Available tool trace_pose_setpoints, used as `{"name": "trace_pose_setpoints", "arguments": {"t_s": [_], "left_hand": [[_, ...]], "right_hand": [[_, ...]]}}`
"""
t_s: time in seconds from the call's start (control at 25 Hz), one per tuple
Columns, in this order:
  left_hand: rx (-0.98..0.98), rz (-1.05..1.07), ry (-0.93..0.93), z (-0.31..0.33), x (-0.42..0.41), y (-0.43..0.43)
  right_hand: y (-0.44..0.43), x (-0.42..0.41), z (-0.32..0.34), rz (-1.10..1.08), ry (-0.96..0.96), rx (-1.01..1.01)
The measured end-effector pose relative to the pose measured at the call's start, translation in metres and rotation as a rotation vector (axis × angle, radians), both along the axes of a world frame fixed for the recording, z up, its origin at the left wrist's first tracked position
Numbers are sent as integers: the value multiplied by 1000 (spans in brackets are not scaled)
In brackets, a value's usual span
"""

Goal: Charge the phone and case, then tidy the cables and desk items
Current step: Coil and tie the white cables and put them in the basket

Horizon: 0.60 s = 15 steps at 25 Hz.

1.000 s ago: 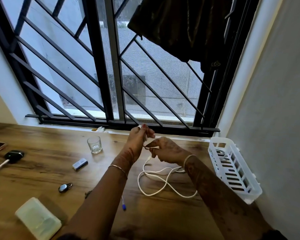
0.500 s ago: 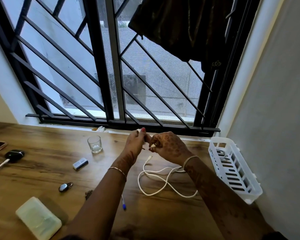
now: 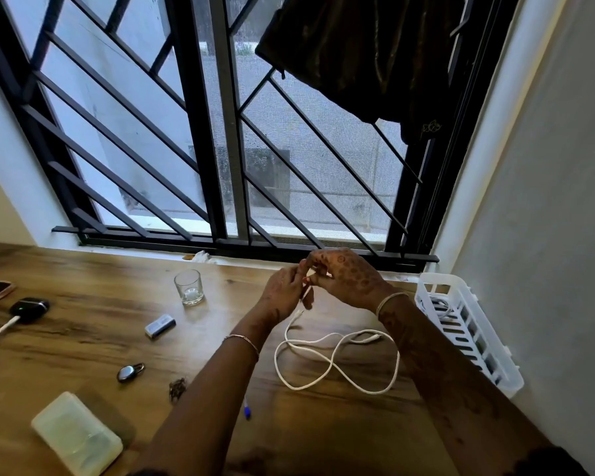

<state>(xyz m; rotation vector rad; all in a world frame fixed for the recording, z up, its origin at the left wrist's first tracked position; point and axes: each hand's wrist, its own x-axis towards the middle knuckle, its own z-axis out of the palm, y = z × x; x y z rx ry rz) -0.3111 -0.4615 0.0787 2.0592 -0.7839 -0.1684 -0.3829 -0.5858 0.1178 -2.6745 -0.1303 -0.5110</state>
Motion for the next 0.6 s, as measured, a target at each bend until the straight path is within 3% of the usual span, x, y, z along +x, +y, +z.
{"name": "trace_pose_setpoints", "arguments": {"t_s": [0.08, 0.2, 0.28, 0.4, 0.6], "left_hand": [[-25, -35, 46, 3, -1, 1], [-258, -96, 358, 7, -6, 4], [-308, -75, 481, 5, -7, 2], [-324, -6, 531, 3, -10, 0], [-613, 102, 562, 1, -13, -2]], "right_hand": [[-7, 2, -3, 29, 4, 61], [-10, 4, -9, 45, 54, 341], [-8, 6, -13, 27, 83, 501], [-5, 8, -17, 2, 38, 543], [-3, 8, -17, -53, 12, 821]]}}
